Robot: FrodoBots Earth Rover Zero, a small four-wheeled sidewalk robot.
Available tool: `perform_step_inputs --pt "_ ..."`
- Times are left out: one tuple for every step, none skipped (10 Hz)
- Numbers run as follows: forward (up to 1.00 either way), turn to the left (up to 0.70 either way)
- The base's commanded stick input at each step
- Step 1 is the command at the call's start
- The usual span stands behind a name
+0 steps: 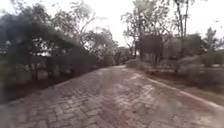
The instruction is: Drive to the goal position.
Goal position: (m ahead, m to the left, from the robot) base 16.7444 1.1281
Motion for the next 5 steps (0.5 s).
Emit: perform_step_inputs --pt "0.85 0.0" --pt "0.85 0.0" --pt "0.85 0.0" --pt "0.85 0.0" --pt "0.85 0.0"
